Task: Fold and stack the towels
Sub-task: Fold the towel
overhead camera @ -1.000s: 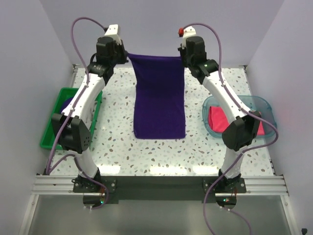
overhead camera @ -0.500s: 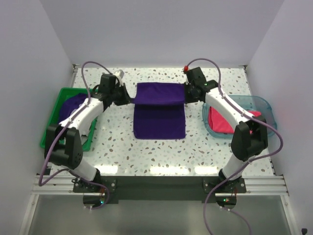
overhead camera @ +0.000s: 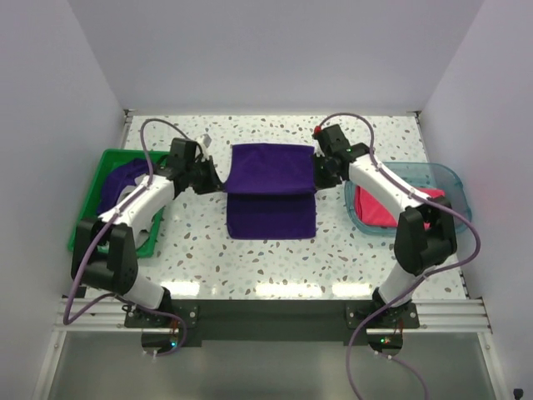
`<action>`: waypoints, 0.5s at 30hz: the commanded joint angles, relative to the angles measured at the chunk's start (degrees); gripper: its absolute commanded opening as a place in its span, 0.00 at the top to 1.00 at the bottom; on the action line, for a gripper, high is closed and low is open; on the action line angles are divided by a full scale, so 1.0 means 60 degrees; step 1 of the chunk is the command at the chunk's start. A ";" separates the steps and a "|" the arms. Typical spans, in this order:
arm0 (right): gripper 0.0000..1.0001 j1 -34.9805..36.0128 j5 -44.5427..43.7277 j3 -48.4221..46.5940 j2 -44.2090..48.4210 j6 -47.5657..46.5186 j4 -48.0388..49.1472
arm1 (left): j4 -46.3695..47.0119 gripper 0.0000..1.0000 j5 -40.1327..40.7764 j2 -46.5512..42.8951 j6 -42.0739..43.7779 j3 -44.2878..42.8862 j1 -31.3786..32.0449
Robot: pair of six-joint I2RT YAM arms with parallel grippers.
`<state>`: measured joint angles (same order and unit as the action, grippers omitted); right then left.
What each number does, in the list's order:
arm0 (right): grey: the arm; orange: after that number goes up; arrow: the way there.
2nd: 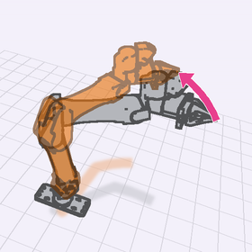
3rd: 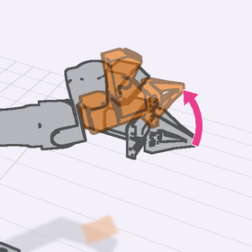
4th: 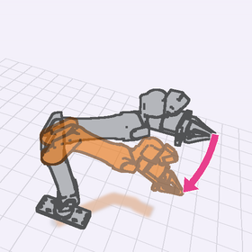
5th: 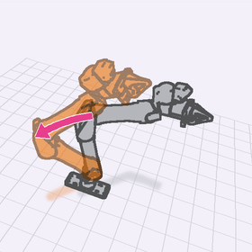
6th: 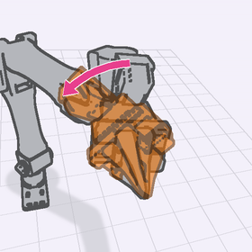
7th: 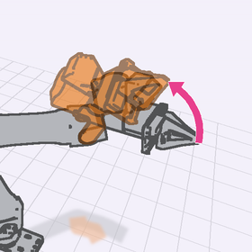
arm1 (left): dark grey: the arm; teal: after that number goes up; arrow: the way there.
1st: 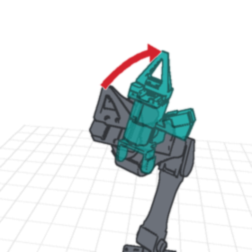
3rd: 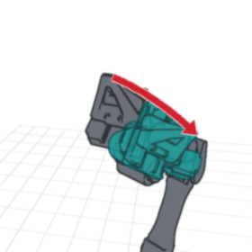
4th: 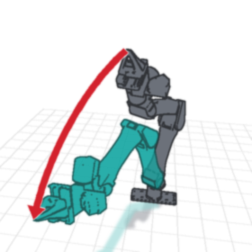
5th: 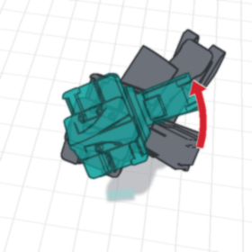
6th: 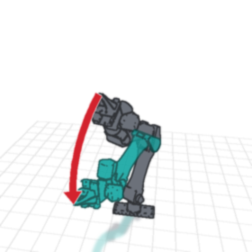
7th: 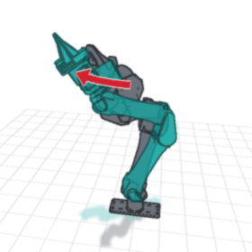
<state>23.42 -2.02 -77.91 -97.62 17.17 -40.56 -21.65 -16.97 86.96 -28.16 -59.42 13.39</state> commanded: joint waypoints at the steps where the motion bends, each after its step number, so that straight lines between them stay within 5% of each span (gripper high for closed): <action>1: 1.00 -0.0124 -0.0410 -0.0887 0.0390 -0.0005 -0.0403 | -0.0404 1.00 0.0426 -0.0298 0.0299 -0.0907 -0.0180; 7: 1.00 -0.0037 0.0233 -0.0230 0.1196 0.0229 -0.0683 | -0.0538 1.00 0.0207 -0.1293 0.0139 -0.0104 -0.0166; 15: 1.00 0.0228 0.0703 0.2568 0.1593 0.0946 0.0620 | 0.0501 1.00 -0.0321 -0.1925 -0.0096 0.2503 0.0199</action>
<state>25.12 2.20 -66.50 -87.85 20.62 -39.29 -21.02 -18.48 75.42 -28.36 -48.99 13.72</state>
